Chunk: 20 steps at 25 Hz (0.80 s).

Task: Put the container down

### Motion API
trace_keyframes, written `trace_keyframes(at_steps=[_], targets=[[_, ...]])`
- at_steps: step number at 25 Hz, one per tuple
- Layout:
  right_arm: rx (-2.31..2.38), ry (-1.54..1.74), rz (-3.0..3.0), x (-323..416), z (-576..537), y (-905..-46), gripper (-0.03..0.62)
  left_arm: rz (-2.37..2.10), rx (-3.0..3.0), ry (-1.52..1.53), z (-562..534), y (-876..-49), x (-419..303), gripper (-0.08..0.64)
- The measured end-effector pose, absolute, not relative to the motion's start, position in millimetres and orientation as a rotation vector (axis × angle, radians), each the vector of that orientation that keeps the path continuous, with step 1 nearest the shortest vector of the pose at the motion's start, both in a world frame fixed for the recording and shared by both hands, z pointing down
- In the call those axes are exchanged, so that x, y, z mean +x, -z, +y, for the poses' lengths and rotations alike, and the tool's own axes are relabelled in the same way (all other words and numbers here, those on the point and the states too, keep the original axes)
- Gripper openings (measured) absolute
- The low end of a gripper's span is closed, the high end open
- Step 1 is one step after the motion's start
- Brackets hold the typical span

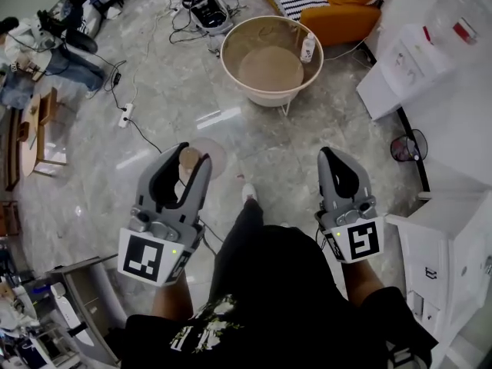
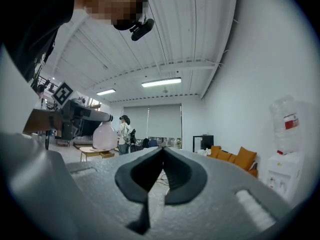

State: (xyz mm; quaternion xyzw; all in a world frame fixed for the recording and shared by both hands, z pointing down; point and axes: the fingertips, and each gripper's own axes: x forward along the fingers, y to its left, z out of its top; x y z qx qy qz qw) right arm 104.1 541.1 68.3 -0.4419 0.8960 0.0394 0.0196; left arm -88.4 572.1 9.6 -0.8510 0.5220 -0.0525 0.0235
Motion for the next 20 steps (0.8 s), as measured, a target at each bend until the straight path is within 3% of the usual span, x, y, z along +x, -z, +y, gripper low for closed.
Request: trace_keyframes(at_steps=[20], targets=[[-1.468, -0.185, 2.753, -17, 471, -71, -0.005, 1.495, -2.745, 0.198, 484, -22, -191, 0.149]])
